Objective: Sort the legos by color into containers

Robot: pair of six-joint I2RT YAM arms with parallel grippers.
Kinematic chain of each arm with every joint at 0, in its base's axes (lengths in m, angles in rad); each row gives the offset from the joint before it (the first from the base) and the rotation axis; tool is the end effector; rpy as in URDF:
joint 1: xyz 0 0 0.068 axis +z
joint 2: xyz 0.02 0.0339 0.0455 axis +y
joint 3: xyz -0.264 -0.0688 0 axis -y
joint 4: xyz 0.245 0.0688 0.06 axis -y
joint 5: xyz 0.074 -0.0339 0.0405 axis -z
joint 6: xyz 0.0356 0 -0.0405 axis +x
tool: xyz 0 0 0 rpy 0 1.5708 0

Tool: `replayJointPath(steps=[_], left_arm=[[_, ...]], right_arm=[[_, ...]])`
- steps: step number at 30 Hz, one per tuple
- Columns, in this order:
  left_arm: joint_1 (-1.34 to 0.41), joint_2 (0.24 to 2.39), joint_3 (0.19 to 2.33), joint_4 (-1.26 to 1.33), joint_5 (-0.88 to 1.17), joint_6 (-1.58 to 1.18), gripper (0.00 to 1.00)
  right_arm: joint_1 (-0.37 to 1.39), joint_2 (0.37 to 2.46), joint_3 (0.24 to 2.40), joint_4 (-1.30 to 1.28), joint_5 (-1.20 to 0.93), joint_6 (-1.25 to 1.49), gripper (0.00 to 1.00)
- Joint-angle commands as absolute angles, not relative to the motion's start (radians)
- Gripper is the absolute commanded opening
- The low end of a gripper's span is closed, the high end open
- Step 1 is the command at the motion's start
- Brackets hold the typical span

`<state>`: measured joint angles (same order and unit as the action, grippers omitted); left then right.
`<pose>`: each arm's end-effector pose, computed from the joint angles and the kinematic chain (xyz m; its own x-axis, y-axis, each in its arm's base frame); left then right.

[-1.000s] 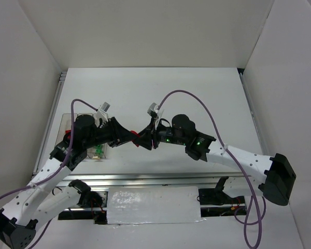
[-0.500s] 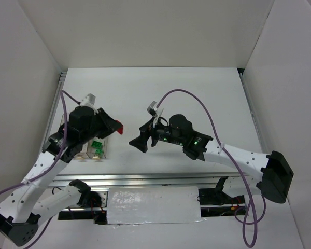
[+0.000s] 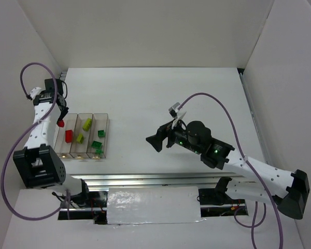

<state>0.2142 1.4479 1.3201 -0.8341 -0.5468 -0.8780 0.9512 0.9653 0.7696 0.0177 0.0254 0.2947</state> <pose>0.2873 0.0814 0.3181 -0.1486 -0.7050 -0.6935 -0.9183 0.3586 -0.1677 0.1341 0.1864 0.3224 -0.3306 0.0366 -0.9431 -0.7350 0.6168 0.2816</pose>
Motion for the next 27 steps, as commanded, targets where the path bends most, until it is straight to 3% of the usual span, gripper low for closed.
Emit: replayJointPath(steps=[1,4,7,8,10,11,12,13,20,24,27], left_arm=[[0.262,1.506,1.367,-0.816,-0.532,-0.850,0.00],[0.290,1.558,1.368,-0.782,-0.483,-0.847,0.00],[0.314,1.598,1.362,-0.767,-0.428,-0.831,0.15],[0.316,1.604,1.350,-0.756,-0.422,-0.831,0.30],[0.318,1.609,1.344,-0.753,-0.414,-0.834,0.50],[0.318,1.617,1.342,-0.756,-0.417,-0.844,0.69],[0.321,1.621,1.344,-0.759,-0.420,-0.848,0.79],[0.319,1.629,1.348,-0.761,-0.417,-0.844,0.99],[0.318,1.611,1.348,-0.762,-0.393,-0.822,0.99],[0.273,1.461,1.318,-0.723,-0.347,-0.758,0.99],[0.148,1.292,1.263,-0.644,-0.328,-0.675,0.99]], right_arm=[[0.950,0.904,0.747,-0.055,0.060,0.290,1.00],[0.948,0.878,0.717,-0.049,0.046,0.294,1.00],[0.950,0.884,0.703,-0.045,0.028,0.295,1.00],[0.948,0.887,0.701,-0.043,0.022,0.295,1.00],[0.948,0.905,0.706,-0.048,0.009,0.288,1.00],[0.950,0.913,0.710,-0.052,0.005,0.288,0.99],[0.950,0.916,0.718,-0.060,0.006,0.285,1.00],[0.950,0.922,0.721,-0.061,0.005,0.285,1.00],[0.946,0.946,0.718,-0.075,0.135,0.371,1.00],[0.898,1.205,0.887,-0.419,0.481,0.645,1.00],[0.832,1.383,0.998,-0.593,0.525,0.758,1.00]])
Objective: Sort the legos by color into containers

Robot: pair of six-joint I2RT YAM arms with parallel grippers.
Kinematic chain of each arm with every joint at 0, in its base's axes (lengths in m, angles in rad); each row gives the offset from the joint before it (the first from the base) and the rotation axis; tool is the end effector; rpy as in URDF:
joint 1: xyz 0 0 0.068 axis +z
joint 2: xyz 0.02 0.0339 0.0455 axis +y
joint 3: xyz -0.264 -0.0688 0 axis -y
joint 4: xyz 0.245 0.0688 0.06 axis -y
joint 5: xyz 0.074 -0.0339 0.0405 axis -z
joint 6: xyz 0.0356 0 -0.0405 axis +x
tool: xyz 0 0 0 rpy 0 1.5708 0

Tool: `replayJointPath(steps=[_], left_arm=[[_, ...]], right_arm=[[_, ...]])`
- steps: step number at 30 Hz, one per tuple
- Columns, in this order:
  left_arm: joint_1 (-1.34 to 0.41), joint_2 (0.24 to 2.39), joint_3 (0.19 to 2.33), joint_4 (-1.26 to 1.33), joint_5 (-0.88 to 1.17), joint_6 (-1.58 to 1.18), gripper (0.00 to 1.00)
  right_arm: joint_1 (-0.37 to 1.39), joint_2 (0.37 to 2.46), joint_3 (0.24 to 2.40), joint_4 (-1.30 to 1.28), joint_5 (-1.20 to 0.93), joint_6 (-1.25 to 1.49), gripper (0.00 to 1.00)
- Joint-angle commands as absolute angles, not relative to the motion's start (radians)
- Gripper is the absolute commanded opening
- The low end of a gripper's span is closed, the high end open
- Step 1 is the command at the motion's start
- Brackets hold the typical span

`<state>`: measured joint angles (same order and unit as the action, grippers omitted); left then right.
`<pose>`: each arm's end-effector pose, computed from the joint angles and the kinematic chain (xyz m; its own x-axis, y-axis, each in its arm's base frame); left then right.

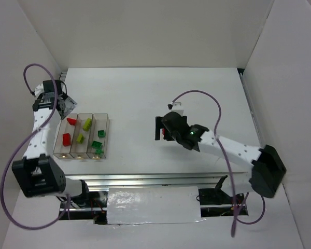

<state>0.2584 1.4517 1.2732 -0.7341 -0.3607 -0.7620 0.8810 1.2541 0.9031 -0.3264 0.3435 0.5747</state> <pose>0.2927 0.0903 0.3063 -0.2442 -0.7327 -0.6353 -0.8520 0.4750 -0.2203 0.1825 0.2024 0.2691 -0.6388 0.0299 -0.7688 -0.2526 0.9357 0.2464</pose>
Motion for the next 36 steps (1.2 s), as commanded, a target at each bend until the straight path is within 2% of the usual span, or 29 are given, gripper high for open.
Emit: replayJointPath(steps=[1,3,6,16,23,28,30,31,32,34,35,36], left_arm=[[0.088,1.232,1.264,-0.638,-0.348,-0.642,1.00],[-0.091,1.201,1.269,-0.647,-0.400,-0.621,0.99],[-0.201,1.183,1.263,-0.686,-0.388,-0.606,0.99],[-0.235,1.003,1.051,-0.658,-0.265,-0.534,0.99],[-0.238,0.997,1.034,-0.657,-0.242,-0.519,0.99],[-0.238,0.994,1.032,-0.652,-0.232,-0.514,1.00],[-0.238,0.996,1.034,-0.650,-0.226,-0.514,1.00],[-0.238,0.996,1.032,-0.649,-0.222,-0.514,1.00],[-0.238,0.999,1.031,-0.649,-0.219,-0.514,0.99],[-0.238,0.999,1.029,-0.647,-0.215,-0.514,0.99],[-0.238,0.999,1.028,-0.646,-0.212,-0.514,1.00],[-0.238,1.000,1.026,-0.644,-0.203,-0.515,1.00]], right_arm=[[0.822,1.412,1.012,-0.603,0.528,0.759,1.00],[0.795,1.480,1.034,-0.582,0.526,0.755,1.00],[0.737,1.549,1.054,-0.530,0.485,0.726,1.00],[0.663,1.765,1.153,-0.408,0.356,0.601,1.00],[0.660,1.893,1.250,-0.454,0.363,0.656,1.00],[0.660,1.876,1.201,-0.445,0.382,0.686,0.97],[0.660,1.859,1.174,-0.414,0.367,0.677,0.91],[0.660,1.850,1.151,-0.394,0.359,0.669,0.82],[0.661,1.845,1.144,-0.368,0.354,0.660,0.63],[0.663,1.836,1.132,-0.339,0.322,0.626,0.50],[0.663,1.832,1.129,-0.333,0.312,0.614,0.39],[0.672,1.822,1.114,-0.322,0.304,0.582,0.35]])
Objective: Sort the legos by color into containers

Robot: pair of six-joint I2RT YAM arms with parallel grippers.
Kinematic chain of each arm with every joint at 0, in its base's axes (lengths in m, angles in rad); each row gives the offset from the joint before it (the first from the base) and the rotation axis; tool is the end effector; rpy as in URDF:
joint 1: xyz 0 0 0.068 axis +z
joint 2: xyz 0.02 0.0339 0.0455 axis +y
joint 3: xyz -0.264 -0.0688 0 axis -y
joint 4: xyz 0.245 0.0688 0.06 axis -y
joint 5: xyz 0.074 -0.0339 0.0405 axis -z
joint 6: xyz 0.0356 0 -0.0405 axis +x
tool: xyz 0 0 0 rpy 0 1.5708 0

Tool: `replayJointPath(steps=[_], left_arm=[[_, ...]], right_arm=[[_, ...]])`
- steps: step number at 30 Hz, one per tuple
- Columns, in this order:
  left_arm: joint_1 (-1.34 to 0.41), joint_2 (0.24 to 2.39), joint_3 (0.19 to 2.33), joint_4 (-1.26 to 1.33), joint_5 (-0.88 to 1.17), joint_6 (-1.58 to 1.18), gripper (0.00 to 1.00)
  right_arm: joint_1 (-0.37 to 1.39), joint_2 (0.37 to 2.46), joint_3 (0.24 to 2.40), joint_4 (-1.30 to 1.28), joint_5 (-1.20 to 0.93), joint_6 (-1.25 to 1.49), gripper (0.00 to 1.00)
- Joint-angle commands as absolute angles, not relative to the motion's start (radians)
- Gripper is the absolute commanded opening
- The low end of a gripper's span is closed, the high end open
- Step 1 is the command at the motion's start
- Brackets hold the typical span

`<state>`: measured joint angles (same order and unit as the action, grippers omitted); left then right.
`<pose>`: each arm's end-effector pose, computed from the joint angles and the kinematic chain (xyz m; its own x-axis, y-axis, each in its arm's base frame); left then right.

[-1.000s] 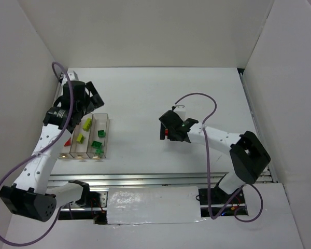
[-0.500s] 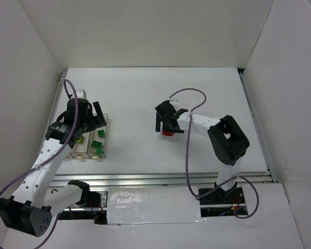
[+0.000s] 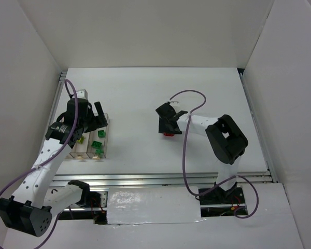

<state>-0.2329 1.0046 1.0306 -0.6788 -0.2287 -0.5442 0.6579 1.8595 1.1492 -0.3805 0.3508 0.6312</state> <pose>0.2043 -0.0402 0.3366 -0.5313 -0.3922 -0.7509 -0.2636 0.9189 -0.2935 0.3000 0.2163 0.1570 -0.8314 0.0579 -0.5527 0.0520 0.9983 0.0264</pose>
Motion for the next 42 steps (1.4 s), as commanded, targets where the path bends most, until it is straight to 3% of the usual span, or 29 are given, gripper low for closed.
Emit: replayJointPath(steps=[1,2,11,19,32,35,38,42], left_arm=[[-0.238,1.000,1.025,-0.638,-0.196,-0.515,0.99],[-0.238,1.003,1.023,-0.635,-0.184,-0.515,0.99],[-0.253,1.071,0.999,-0.516,0.314,-0.589,0.99],[-0.359,1.037,0.887,-0.292,0.601,-0.843,1.00],[-0.523,1.066,0.833,-0.107,0.641,-0.989,0.94],[-0.538,1.080,0.816,-0.080,0.655,-0.999,0.85],[-0.552,1.075,0.804,-0.060,0.666,-1.003,0.66],[-0.569,1.063,0.798,-0.054,0.672,-0.999,0.52]], right_arm=[[0.678,1.794,1.102,-0.290,0.282,0.563,0.24],[0.687,1.772,1.089,-0.269,0.275,0.542,0.00],[0.902,1.405,0.913,-0.095,-0.021,0.117,0.00],[0.969,1.206,0.933,-0.100,-0.213,0.066,0.04],[1.017,1.175,0.994,-0.149,-0.210,0.040,0.06],[1.020,1.161,0.986,-0.117,-0.178,0.044,0.07],[1.020,1.158,0.983,-0.085,-0.126,0.048,0.07],[1.020,1.178,1.005,-0.067,-0.060,0.038,0.08]])
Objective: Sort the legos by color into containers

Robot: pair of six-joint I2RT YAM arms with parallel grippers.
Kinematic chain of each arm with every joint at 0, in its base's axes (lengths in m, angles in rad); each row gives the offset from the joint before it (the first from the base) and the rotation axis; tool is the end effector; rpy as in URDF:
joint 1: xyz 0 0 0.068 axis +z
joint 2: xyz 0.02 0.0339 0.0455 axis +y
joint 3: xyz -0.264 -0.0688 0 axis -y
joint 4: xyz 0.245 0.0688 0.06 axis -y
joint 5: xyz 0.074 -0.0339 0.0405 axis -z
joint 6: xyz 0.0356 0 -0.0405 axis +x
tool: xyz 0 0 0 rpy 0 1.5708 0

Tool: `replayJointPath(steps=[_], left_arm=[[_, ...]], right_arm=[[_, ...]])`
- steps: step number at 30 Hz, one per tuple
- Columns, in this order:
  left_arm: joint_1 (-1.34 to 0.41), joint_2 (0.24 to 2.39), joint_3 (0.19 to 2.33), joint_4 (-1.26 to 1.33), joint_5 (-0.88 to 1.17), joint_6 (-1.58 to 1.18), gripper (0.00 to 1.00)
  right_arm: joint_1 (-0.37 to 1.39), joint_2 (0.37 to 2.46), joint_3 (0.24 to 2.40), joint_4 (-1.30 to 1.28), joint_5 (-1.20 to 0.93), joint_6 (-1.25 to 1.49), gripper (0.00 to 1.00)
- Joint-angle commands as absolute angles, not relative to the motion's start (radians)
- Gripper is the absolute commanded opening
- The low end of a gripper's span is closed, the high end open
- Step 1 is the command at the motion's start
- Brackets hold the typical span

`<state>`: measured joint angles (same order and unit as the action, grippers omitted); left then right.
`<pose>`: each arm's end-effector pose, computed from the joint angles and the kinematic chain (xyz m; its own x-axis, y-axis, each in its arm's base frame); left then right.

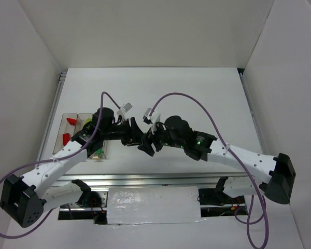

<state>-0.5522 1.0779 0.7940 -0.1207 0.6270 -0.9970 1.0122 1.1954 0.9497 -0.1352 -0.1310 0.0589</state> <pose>0.1947 -0.1445 0.2946 -0.9243 -0.2293 -0.3050 0.1984 0.3941 -0.8974 0.1428 0.2373 0.3171 -0.2500 -0.2898 -0.9239 -0.8918 0.4404 0.1031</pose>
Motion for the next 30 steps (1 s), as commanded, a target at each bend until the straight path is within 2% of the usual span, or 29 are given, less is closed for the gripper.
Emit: replayJointPath(steps=[1,3,4,5,8,9,10,11,12,13,20,24,28,30], left_arm=[[-0.572,1.060,0.798,-0.054,0.673,-0.990,0.50],[-0.575,1.057,0.796,-0.054,0.686,-0.983,0.41],[-0.577,1.060,0.795,-0.046,0.693,-0.979,0.33],[-0.575,1.061,0.795,-0.031,0.702,-0.974,0.21],[-0.575,1.069,0.805,-0.015,0.726,-0.956,0.03],[-0.577,1.069,0.807,-0.009,0.730,-0.953,0.01],[-0.575,1.066,0.813,-0.009,0.718,-0.942,0.00],[-0.577,1.063,0.821,-0.015,0.706,-0.930,0.00],[-0.575,1.058,0.830,-0.044,0.689,-0.917,0.00],[-0.577,1.048,0.847,-0.063,0.652,-0.895,0.00],[-0.575,0.997,0.934,-0.218,0.456,-0.807,0.00],[-0.575,0.974,0.948,-0.224,0.417,-0.784,0.00],[-0.575,0.948,0.927,-0.169,0.425,-0.769,0.00],[-0.575,0.942,0.914,-0.140,0.466,-0.756,0.00]], right_arm=[[1.020,1.189,1.011,-0.066,-0.046,0.032,0.08],[1.019,1.203,1.034,-0.075,-0.046,0.026,0.08],[1.019,1.209,1.040,-0.080,-0.054,0.025,0.08],[1.022,1.212,1.045,-0.080,-0.061,0.025,0.08],[1.022,1.226,1.048,-0.066,-0.086,0.025,0.09],[1.020,1.227,1.045,-0.064,-0.092,0.025,0.09],[1.020,1.229,1.040,-0.052,-0.098,0.026,0.19],[1.020,1.226,1.029,-0.042,-0.109,0.032,0.35],[1.020,1.212,1.002,-0.026,-0.109,0.041,0.76],[1.019,1.204,0.988,-0.003,-0.115,0.049,0.99],[1.005,1.111,0.916,-0.026,-0.141,0.095,0.99],[0.954,0.978,0.820,-0.011,-0.210,0.153,1.00],[0.839,0.853,0.700,0.151,-0.488,0.297,1.00],[0.780,0.795,0.637,0.216,-0.557,0.351,1.00]])
